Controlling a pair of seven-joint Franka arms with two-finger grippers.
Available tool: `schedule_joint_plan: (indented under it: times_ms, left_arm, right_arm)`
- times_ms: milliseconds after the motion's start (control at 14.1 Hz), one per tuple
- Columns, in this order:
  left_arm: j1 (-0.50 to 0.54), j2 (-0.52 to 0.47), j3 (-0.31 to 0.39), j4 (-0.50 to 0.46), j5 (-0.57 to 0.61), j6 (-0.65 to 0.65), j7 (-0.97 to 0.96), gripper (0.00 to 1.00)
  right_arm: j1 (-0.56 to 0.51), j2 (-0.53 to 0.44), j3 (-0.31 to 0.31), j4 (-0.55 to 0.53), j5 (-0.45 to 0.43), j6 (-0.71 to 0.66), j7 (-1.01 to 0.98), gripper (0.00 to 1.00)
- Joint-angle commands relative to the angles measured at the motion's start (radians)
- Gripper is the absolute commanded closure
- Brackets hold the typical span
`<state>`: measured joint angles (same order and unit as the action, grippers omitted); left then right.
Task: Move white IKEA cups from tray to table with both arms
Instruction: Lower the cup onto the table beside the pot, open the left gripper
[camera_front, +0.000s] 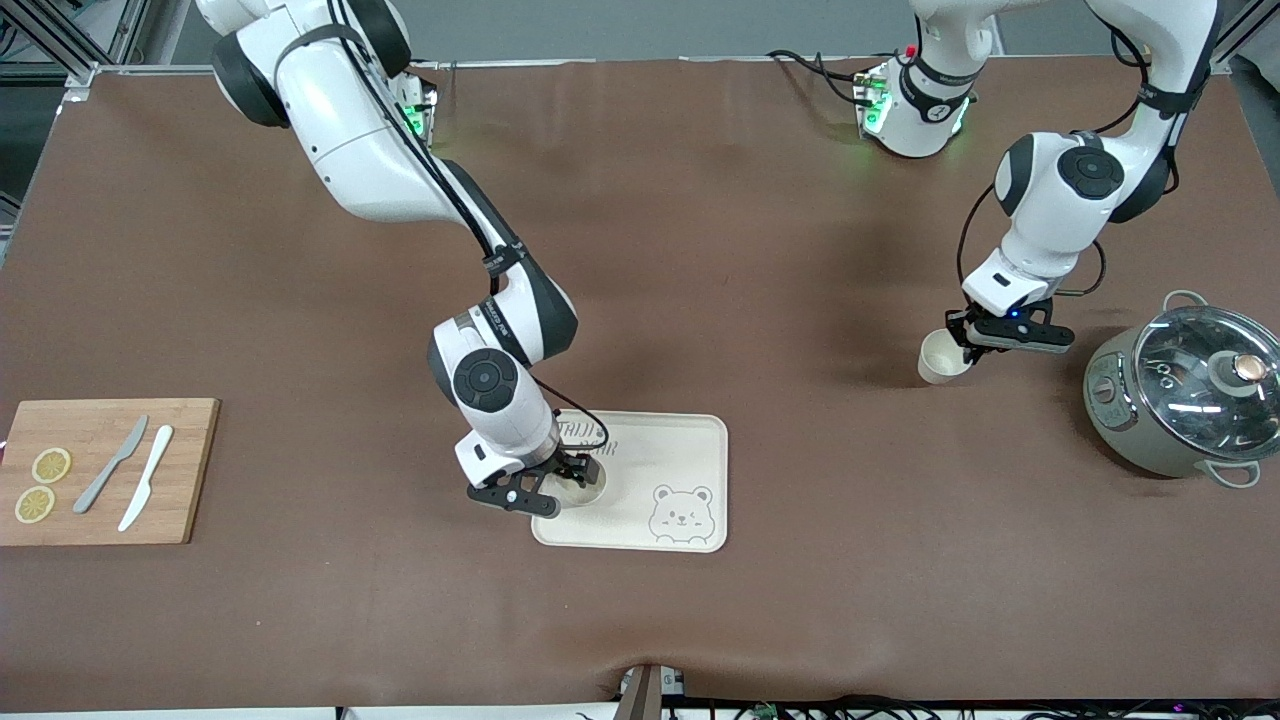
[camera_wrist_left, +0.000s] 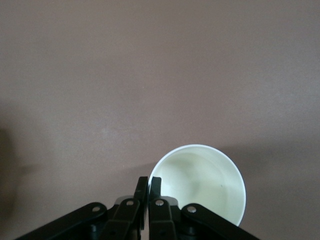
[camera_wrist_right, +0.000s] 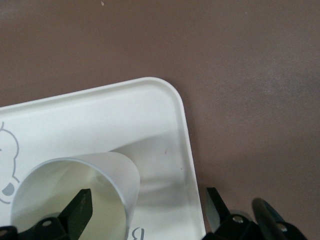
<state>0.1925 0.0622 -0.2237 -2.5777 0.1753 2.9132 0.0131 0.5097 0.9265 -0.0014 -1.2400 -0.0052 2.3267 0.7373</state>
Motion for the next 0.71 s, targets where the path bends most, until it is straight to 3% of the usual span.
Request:
schedule_joint_plan:
  times_ms: [0, 356, 427, 498, 640]
  left_arm:
    - [0.024, 0.025, -0.019, -0.012, 0.015, 0.056, 0.007, 1.0]
    - [0.025, 0.074, -0.019, -0.009, 0.015, 0.124, 0.007, 1.0]
    - [0.025, 0.076, -0.019, -0.009, 0.015, 0.124, 0.007, 0.46]
    - [0.024, 0.074, -0.02, -0.009, 0.015, 0.127, 0.008, 0.05]
    - [0.024, 0.074, -0.029, -0.007, 0.015, 0.129, 0.007, 0.0]
  right_arm:
    - [0.009, 0.0, -0.005, -0.012, -0.024, 0.016, 0.034, 0.0]
    - [0.01, 0.002, -0.003, -0.012, -0.022, 0.016, 0.033, 0.0]
    - [0.01, 0.002, -0.005, -0.012, -0.024, 0.016, 0.033, 0.0]
    - [0.01, 0.0, -0.005, -0.01, -0.024, 0.016, 0.033, 0.0]
    - [0.009, 0.002, -0.003, -0.01, -0.022, 0.016, 0.031, 0.21]
